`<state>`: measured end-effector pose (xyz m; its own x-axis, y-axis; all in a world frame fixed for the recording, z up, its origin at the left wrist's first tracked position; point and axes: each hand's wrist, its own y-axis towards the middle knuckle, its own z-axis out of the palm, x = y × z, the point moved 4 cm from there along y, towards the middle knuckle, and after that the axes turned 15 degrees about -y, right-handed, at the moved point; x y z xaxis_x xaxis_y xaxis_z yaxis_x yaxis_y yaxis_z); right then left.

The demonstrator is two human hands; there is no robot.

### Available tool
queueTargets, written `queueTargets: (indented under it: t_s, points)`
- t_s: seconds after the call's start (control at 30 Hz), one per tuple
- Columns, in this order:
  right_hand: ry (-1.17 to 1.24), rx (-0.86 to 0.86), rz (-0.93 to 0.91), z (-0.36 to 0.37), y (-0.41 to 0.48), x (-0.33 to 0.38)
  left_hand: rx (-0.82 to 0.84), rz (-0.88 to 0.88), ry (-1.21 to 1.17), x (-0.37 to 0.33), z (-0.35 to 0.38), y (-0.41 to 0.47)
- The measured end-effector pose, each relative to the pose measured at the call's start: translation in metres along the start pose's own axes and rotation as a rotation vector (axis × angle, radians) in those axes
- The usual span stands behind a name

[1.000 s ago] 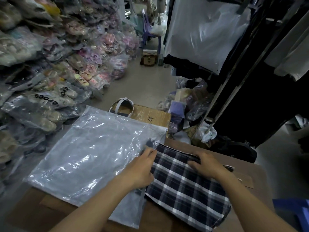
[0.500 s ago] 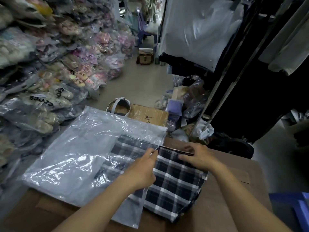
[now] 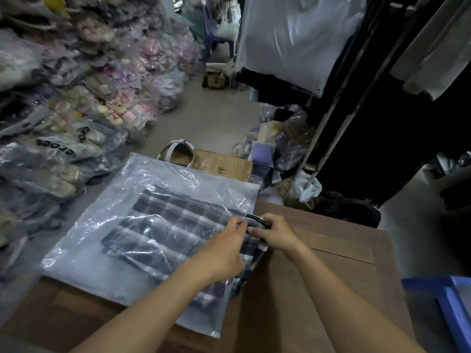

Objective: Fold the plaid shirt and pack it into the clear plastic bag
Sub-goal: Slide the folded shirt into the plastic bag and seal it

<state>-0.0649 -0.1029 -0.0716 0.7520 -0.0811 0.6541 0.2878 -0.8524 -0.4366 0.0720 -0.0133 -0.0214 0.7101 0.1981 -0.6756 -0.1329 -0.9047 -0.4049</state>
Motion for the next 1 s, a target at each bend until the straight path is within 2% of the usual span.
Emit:
queueTargets:
  t_s: [0.13, 0.23, 0.33, 0.4, 0.5, 0.53, 0.6, 0.7, 0.83, 1.0]
  points:
    - [0.382, -0.041, 0.092, 0.025, 0.01, 0.03, -0.008, 0.049, -0.014, -0.002, -0.002, -0.004]
    - [0.728, 0.046, 0.15, 0.04, 0.006, 0.042, -0.021, 0.043, -0.003, -0.003, -0.002, -0.007]
    - [0.891, 0.143, 0.158, 0.041, 0.001, 0.043, -0.024, 0.05, -0.008, -0.005, -0.003, -0.009]
    - [0.847, 0.047, 0.2, 0.027, 0.004, 0.032, -0.038, 0.064, 0.0, -0.006, -0.006, -0.01]
    - [0.634, -0.271, 0.25, -0.008, 0.012, 0.01, -0.025, 0.082, 0.007, -0.011, -0.005, -0.008]
    - [0.587, -0.324, 0.252, -0.017, 0.015, 0.006, -0.006, 0.096, -0.006, -0.014, -0.002, -0.007]
    - [0.551, -0.293, 0.256, -0.025, 0.018, 0.005, 0.035, 0.136, -0.055, -0.022, 0.004, -0.005]
    - [0.63, -0.22, 0.266, -0.026, 0.023, 0.004, 0.057, 0.151, -0.1, -0.031, 0.005, 0.006]
    - [0.667, -0.259, 0.266, -0.031, 0.028, 0.004, -0.14, 0.202, -0.137, -0.041, -0.026, 0.047]
    - [0.584, -0.303, 0.228, -0.036, 0.034, 0.01, -0.299, 0.189, 0.041, -0.044, -0.06, 0.115]
